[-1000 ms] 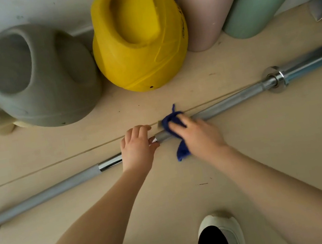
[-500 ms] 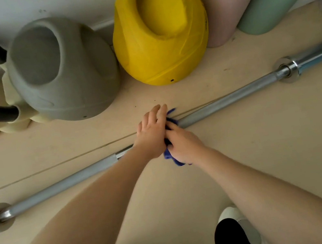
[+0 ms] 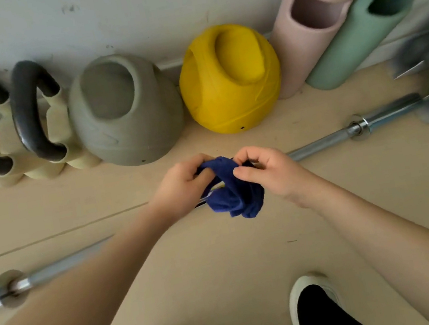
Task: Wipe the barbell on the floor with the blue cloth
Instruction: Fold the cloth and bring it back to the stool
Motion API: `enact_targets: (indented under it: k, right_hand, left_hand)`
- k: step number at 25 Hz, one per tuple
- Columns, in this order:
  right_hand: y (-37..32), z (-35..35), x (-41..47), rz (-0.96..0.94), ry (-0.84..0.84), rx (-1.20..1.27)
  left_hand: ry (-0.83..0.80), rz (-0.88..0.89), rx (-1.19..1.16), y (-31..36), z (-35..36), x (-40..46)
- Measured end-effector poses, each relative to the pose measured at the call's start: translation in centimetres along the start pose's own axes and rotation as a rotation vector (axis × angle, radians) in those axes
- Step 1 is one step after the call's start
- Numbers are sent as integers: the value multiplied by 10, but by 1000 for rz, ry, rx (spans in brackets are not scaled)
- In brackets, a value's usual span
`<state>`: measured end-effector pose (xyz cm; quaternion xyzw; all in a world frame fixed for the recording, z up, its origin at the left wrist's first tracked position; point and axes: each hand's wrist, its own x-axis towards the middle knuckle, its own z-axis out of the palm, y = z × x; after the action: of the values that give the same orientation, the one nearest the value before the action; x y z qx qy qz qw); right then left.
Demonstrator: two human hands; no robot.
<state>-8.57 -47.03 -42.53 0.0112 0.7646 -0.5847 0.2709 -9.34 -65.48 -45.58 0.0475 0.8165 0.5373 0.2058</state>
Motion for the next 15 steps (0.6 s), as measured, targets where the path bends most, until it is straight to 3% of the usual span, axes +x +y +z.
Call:
enact_targets:
  k: [3, 5, 7, 11, 13, 15]
  right_hand:
    - [-13, -4, -5, -38, 185, -26]
    - [-15, -3, -6, -33, 234, -39]
    - [-15, -2, -10, -78, 228, -202]
    - [-22, -17, -18, -182, -30, -840]
    - [-23, -28, -19, -231, -9, -838]
    - [-22, -34, -19, -109, -16, -580]
  left_hand:
    - [83, 87, 84, 23, -10, -12]
    - [25, 119, 213, 35, -17, -16]
    - [-80, 56, 292, 43, -26, -17]
    - [-184, -5, -62, 55, -39, -20]
    - [-187, 43, -214, 57, -41, -23]
    - [-199, 93, -300, 58, -38, -26]
